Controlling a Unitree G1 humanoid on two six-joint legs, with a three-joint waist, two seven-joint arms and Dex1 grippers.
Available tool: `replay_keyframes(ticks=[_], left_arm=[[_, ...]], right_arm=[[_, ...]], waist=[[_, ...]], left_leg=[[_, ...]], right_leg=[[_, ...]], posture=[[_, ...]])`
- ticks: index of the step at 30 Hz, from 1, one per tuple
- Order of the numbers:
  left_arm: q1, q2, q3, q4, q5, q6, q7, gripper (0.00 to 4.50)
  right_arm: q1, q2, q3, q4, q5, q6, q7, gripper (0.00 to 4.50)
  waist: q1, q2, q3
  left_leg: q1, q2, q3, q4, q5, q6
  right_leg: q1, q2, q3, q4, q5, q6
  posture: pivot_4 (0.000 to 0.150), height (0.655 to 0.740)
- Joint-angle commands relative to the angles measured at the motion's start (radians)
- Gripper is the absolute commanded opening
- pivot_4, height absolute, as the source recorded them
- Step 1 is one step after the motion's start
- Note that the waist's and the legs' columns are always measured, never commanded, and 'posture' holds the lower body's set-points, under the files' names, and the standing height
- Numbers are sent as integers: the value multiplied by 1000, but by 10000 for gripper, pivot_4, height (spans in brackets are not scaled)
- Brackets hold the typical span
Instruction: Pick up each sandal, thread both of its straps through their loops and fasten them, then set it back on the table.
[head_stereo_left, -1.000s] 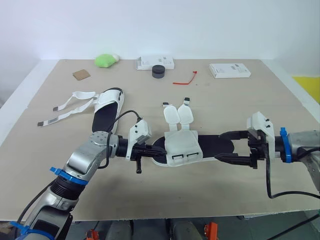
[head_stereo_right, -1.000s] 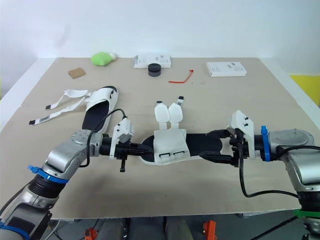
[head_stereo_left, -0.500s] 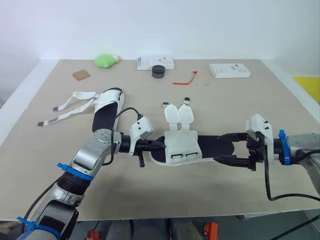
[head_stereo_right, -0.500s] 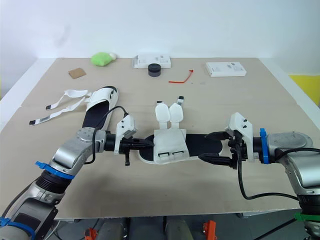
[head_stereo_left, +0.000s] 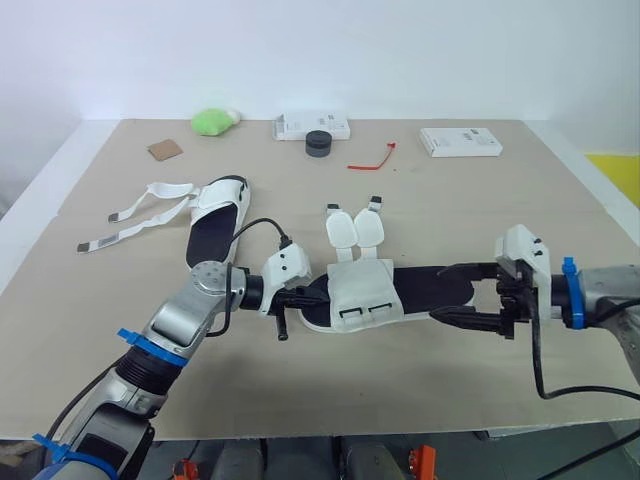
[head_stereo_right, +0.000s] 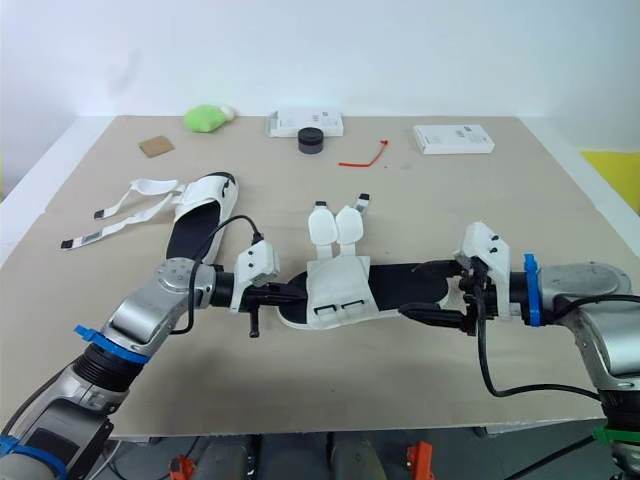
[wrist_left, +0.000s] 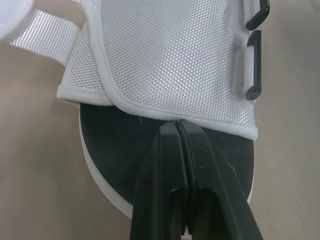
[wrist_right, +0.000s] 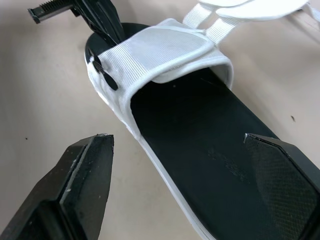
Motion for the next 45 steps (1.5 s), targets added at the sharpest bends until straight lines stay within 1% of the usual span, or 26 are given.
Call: replay_keyframes(ticks=[1, 6, 10, 18, 25, 29, 32, 34, 36, 41, 45], left_arm=[[8, -9, -18, 29, 17, -25, -15, 634], [56, -21, -8, 75, -1, -91, -52, 634], [90, -17, -12, 110, 13, -138, -74, 634], [106, -32, 8, 186, 21, -188, -70, 634], [111, -40, 8, 233, 40, -218, -76, 634], [103, -23, -15, 224, 57, -223, -100, 634], [96, -21, -20, 224, 67, -231, -105, 634], [84, -24, -20, 219, 67, -225, -105, 634], [77, -26, -21, 218, 73, -230, -106, 634], [76, -26, -20, 206, 77, -234, -110, 634], [78, -25, -13, 185, 68, -220, -115, 634]], right_arm=[[10, -19, -52, -46, 25, 6, -12, 45000], [22, -22, -84, -66, 50, 38, -36, 45000], [14, -37, -111, -77, 88, 88, -43, 45000], [17, -44, -128, -77, 90, 89, -71, 45000], [-97, -7, -82, -1, 65, 81, -157, 45000], [-277, 37, 19, 131, 35, 176, -225, 45000], [-369, 61, 52, 199, 46, 250, -233, 45000], [-499, 106, 81, 311, 51, 343, -254, 45000], [-612, 147, 108, 424, 38, 395, -261, 45000], [-745, 200, 174, 629, -1, 417, -207, 45000], [-849, 278, 238, 826, -49, 413, -151, 45000]], waist=[[0, 0, 0], [0, 1, 0], [0, 2, -2], [0, 3, -5], [0, 6, -8], [-6, 6, -11], [-7, 7, -11], [-10, 8, -11], [-12, 9, -12], [-10, 8, -12], [-13, 9, -12]], left_leg=[[0, 0, 0, 0, 0, 0], [0, 0, 0, 1, 0, 0], [1, 0, 1, 1, 0, 0], [3, 0, 2, 1, 0, 1], [5, 0, 4, 1, 0, 1], [7, 0, 5, 1, 0, 1], [7, 1, 7, 1, 0, 1], [7, 1, 8, 1, -1, 3], [7, 0, 9, 1, -1, 3], [6, 0, 9, 1, -2, 5], [5, 0, 9, 1, -3, 7]], right_leg=[[0, 0, 0, 0, 0, 0], [1, 0, 1, 0, 0, 0], [1, 0, 1, 0, 0, -1], [3, 0, 2, 0, 0, -1], [3, 0, 3, 0, 1, 0], [4, 0, 4, 0, 1, -1], [4, 0, 6, 0, 2, -2], [4, 0, 6, 0, 1, -2], [3, -1, 8, 0, 1, -1], [3, 0, 8, 0, 1, -1], [2, 0, 9, 0, 0, -1]], posture=[[1500, 7400], [1500, 7400], [1500, 7400], [1500, 7400], [1500, 7400], [1500, 7400], [1500, 7400], [1500, 7400], [1500, 7400], [1500, 7400], [1500, 7400]])
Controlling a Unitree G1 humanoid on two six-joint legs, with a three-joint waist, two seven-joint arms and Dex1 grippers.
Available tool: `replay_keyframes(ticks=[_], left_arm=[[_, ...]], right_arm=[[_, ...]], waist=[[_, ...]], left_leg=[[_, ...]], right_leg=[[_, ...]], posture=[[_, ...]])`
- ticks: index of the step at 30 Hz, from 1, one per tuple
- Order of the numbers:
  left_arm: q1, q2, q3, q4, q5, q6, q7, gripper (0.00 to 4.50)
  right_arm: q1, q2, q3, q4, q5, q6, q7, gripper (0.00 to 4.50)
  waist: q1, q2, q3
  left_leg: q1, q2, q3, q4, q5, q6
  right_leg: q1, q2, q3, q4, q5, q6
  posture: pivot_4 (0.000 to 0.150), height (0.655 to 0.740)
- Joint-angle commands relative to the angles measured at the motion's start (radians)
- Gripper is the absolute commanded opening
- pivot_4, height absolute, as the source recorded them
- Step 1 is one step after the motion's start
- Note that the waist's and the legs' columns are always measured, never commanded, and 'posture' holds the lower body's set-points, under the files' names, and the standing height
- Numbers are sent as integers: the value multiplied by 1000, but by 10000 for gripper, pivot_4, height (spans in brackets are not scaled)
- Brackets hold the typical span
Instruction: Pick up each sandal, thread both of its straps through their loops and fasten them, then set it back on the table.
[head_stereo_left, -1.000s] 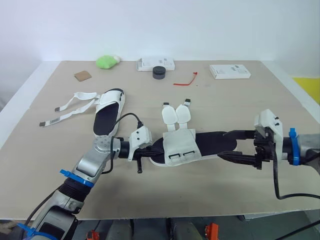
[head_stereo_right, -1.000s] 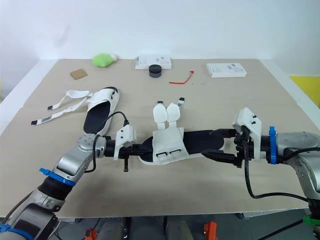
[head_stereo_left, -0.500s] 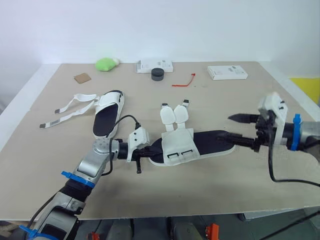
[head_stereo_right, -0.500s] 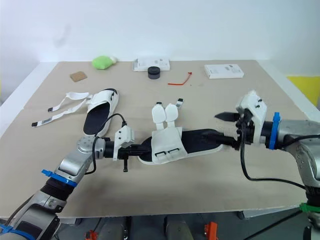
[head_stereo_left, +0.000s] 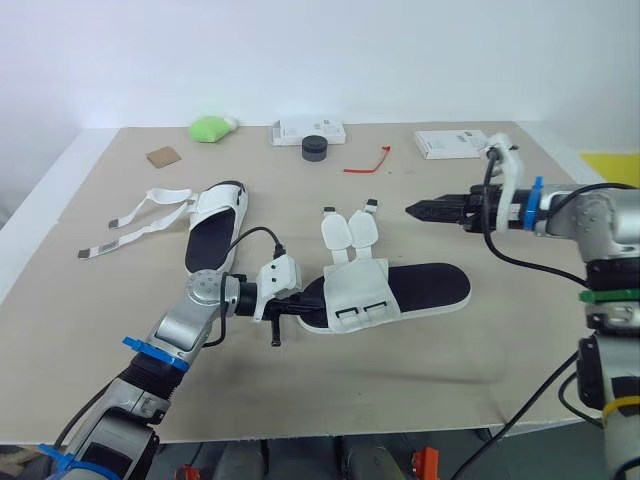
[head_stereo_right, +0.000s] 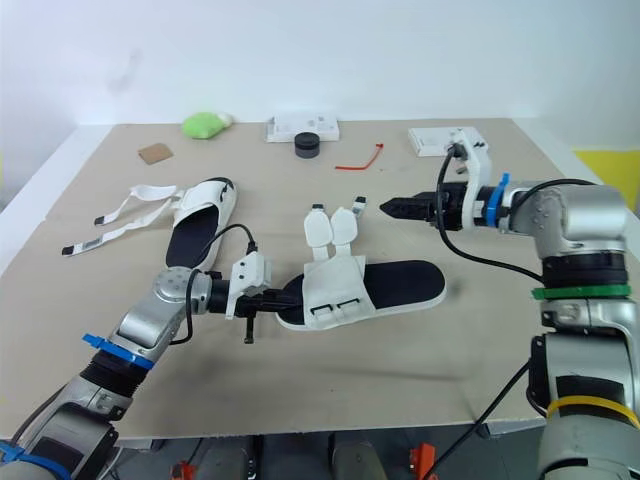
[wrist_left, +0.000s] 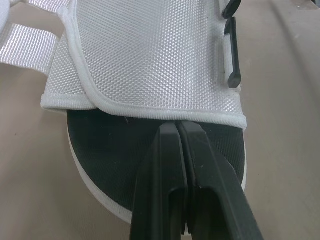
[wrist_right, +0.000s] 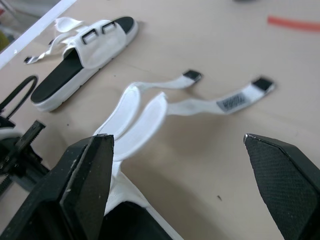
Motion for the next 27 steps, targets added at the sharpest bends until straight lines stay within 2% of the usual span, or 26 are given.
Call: replay_keyframes(ticks=[1, 7, 13, 16, 27], left_arm=[[29, 10, -52, 27, 44, 33, -11, 634], [25, 21, -60, 24, 55, 21, -23, 634], [22, 26, -62, 18, 72, 2, -17, 634], [25, 26, -61, 12, 78, -1, -14, 634], [40, 26, -60, -2, 84, -4, -5, 634]], right_arm=[[-96, 43, 31, 120, -39, -18, 48, 45000], [-251, 159, 55, 382, -125, -90, 80, 45000], [-356, 240, -16, 632, -159, -111, 48, 45000], [-365, 248, -41, 680, -174, -113, 39, 45000], [-370, 310, -340, 778, -88, -123, -233, 45000]], waist=[[-1, 0, 0], [-6, 1, 0], [-8, 1, 0], [-7, 1, 0], [-11, 1, 0]], left_leg=[[0, 0, 0, 0, 0, 0], [-1, 0, 0, 0, 0, 0], [-1, 0, -1, -1, 0, 0], [-1, 0, -1, -1, 0, 0], [-1, 0, -1, -1, 0, 0]], right_leg=[[0, 0, 0, 0, 0, 0], [-1, 0, 0, 0, 0, 1], [-1, 0, -1, 0, 1, 3], [-1, 0, -1, 0, 2, 3], [-2, 1, 0, 0, 2, 4]], posture=[[1500, 7400], [1500, 7400], [1500, 7400], [1500, 7400], [1500, 7400]])
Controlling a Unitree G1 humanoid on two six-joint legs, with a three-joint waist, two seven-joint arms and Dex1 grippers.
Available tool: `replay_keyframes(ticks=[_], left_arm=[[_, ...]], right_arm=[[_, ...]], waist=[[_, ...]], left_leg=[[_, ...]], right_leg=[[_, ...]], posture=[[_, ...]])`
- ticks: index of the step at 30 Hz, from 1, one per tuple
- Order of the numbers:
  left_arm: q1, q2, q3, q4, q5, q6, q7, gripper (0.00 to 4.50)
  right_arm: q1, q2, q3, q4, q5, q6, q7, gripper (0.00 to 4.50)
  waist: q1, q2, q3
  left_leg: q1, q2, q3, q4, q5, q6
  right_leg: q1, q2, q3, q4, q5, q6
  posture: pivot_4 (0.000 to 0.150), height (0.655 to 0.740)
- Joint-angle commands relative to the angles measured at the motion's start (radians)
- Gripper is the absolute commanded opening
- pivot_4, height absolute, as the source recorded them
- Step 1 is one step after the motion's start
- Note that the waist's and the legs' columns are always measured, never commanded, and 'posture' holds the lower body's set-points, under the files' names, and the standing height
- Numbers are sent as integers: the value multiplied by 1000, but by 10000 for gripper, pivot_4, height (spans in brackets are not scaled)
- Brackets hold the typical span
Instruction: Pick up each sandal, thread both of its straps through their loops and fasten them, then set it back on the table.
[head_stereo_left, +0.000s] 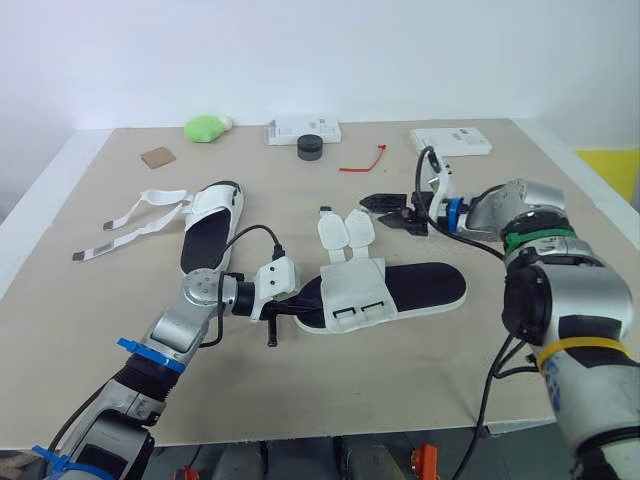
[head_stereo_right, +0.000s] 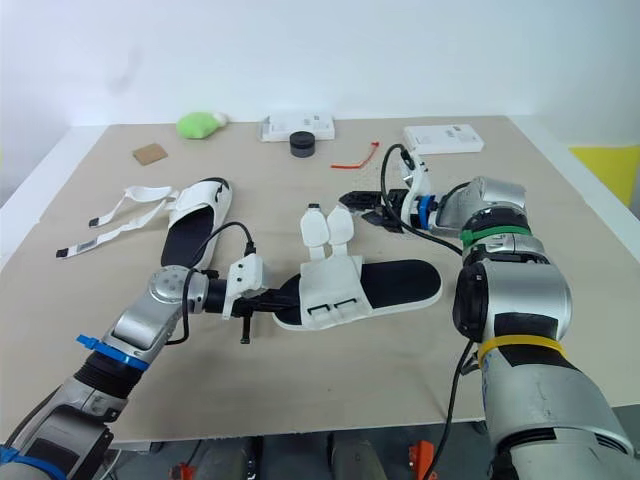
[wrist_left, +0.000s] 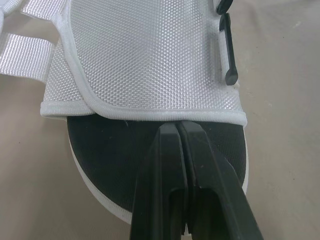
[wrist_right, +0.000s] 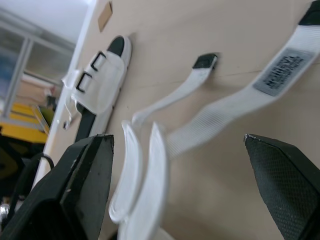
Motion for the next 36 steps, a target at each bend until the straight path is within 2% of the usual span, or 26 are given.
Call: replay_keyframes(ticks=[1, 7, 13, 28, 29, 30, 31, 32, 36], left_arm=[[32, 7, -56, 34, 49, 18, -6, 634], [27, 4, -51, 38, 47, 22, -1, 634], [37, 10, -45, 29, 45, 28, 5, 634], [53, 12, -48, -1, 41, 38, 13, 634], [54, 13, -48, -3, 40, 39, 13, 0], [55, 13, -49, -3, 40, 39, 14, 0], [54, 12, -49, -3, 40, 39, 15, 0], [54, 12, -49, -3, 41, 40, 15, 0], [46, 8, -47, 7, 42, 37, 19, 0]], right_arm=[[-37, 17, -82, -2, 40, -3, -53, 45000], [-18, 56, -107, -2, 27, 19, -100, 45000], [-7, 57, -74, -14, -3, 41, -66, 45000], [-13, 80, -120, -5, -14, -81, -110, 45000], [-12, 79, -125, -5, -12, -85, -110, 39341], [-11, 78, -126, -5, -11, -88, -106, 37831], [-12, 77, -128, -6, -9, -88, -104, 31553], [-12, 77, -129, -6, -8, -87, -103, 28360], [-12, 77, -136, -6, -7, -89, -100, 9520]], waist=[[0, 0, 0], [0, 0, 0], [0, 0, 0], [0, 0, 0], [0, 0, 0], [0, 0, 0], [0, 0, 0], [0, 0, 0], [0, 0, 0]], left_leg=[[0, 0, 0, 0, 0, 0], [0, 0, 0, 0, 0, 0], [0, 0, 0, 0, 0, 0], [0, 0, 0, -1, 0, 0], [0, 0, 0, -1, 0, 0], [0, 0, 0, -1, 0, 0], [0, 0, 0, -1, 0, 0], [0, 0, 0, -1, 0, 0], [0, 0, 0, -2, 0, 0]], right_leg=[[0, 0, 0, 0, 0, 0], [0, 0, 0, 0, 0, 1], [0, 0, 0, 0, 0, 0], [0, 0, 0, 0, 0, 1], [0, 0, 0, 0, 0, 1], [0, 0, 0, 0, 0, 1], [0, 0, 0, 0, 0, 0], [0, 0, 0, 0, 0, 0], [0, 0, 0, 0, 0, 1]], posture=[[1500, 7400], [1500, 7400], [1500, 7400], [1500, 7400], [1500, 7400], [1500, 7400], [1500, 7400], [1500, 7400], [1500, 7400]])
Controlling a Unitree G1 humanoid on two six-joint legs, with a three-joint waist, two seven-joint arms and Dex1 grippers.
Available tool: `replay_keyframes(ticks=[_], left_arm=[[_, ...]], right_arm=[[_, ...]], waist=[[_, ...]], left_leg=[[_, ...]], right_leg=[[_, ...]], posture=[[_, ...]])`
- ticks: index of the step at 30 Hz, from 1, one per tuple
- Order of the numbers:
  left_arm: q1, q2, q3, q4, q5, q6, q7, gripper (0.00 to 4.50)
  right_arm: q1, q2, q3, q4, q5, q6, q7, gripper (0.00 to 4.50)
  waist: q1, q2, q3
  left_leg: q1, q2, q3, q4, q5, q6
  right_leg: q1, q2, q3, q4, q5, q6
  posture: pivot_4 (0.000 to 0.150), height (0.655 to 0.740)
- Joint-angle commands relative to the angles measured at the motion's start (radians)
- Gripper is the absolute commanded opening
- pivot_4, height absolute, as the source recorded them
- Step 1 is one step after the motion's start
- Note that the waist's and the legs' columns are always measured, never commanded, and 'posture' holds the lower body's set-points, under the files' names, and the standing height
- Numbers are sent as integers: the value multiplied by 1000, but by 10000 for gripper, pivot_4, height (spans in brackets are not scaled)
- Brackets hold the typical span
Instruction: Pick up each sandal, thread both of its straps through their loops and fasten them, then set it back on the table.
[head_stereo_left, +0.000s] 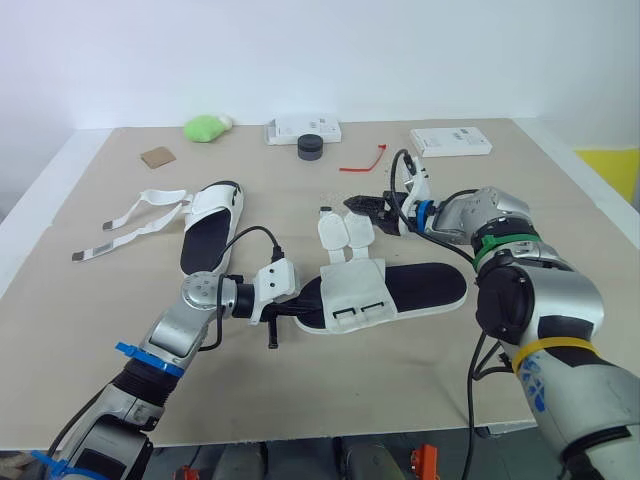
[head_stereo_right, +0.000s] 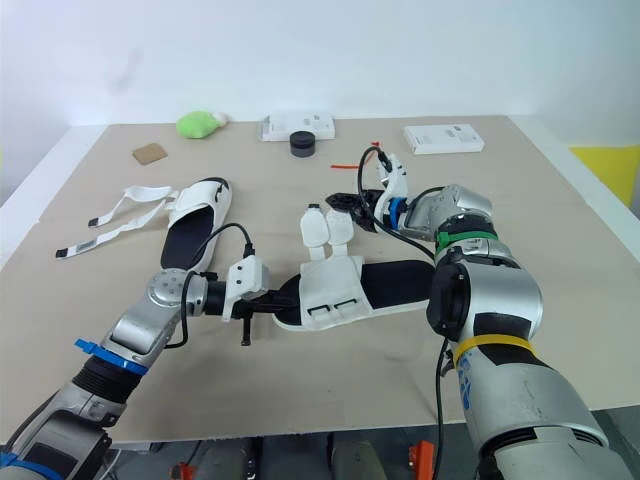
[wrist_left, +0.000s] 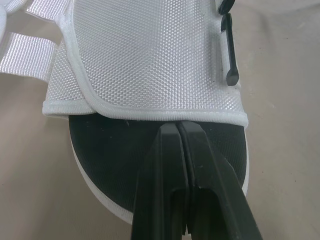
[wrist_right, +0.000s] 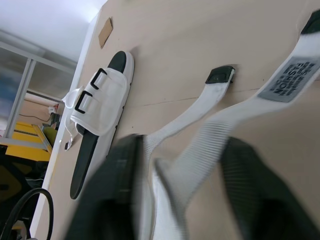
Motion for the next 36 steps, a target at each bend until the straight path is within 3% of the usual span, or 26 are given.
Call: replay_keyframes(ticks=[1, 2, 7, 10, 15, 20, 28, 36], left_arm=[[21, 4, -49, 38, 41, 33, -4, 0], [19, 3, -49, 39, 41, 34, -3, 0], [24, 4, -48, 30, 38, 37, -4, 0], [33, 4, -47, 24, 34, 40, -2, 0], [33, 4, -47, 21, 35, 42, 0, 0], [33, 7, -46, 16, 33, 46, -5, 0], [32, 10, -48, 13, 31, 51, -11, 0], [20, 11, -54, 20, 31, 48, -24, 0]], right_arm=[[-15, -10, -27, -15, 14, -13, 14, 5229], [-14, -10, -28, -15, 14, -13, 14, 1332], [-8, -14, 39, -80, -22, -76, 132, 1332], [111, -14, 168, -394, -27, -193, 378, 1332], [423, -63, 277, -975, 34, -226, 520, 1332], [633, -114, 289, -1288, 81, -302, 536, 1332], [858, -160, 381, -1513, -27, -590, 500, 1332], [1023, -361, 513, -1610, -105, -790, 662, 1332]], waist=[[0, 0, 0], [0, 0, 0], [0, 0, 0], [1, 0, 0], [5, 1, 1], [2, 1, 0], [4, 1, 0], [4, 0, 0]], left_leg=[[0, 0, 0, 0, 0, 0], [0, 0, 0, 0, 0, 0], [0, 0, 0, 0, 0, 0], [0, 0, 0, 0, 0, 0], [-1, 0, -1, 0, 0, 0], [0, 0, -3, -1, -2, -2], [1, 0, -2, -1, -1, -2], [1, 0, -2, -1, -2, -2]], right_leg=[[0, 0, 0, 0, 0, 0], [0, 0, 0, 0, 0, 0], [0, 0, 0, 0, 0, 0], [0, 0, 0, 0, 0, 0], [-1, 0, -1, 0, -1, 2], [0, 0, -2, 0, -3, 1], [1, 0, -2, 0, -5, -3], [1, 0, -2, 0, -7, -5]], posture=[[1500, 7400], [1500, 7400], [1500, 7400], [1500, 7400], [1500, 7400], [1500, 7400], [1500, 7400], [1500, 7400]])
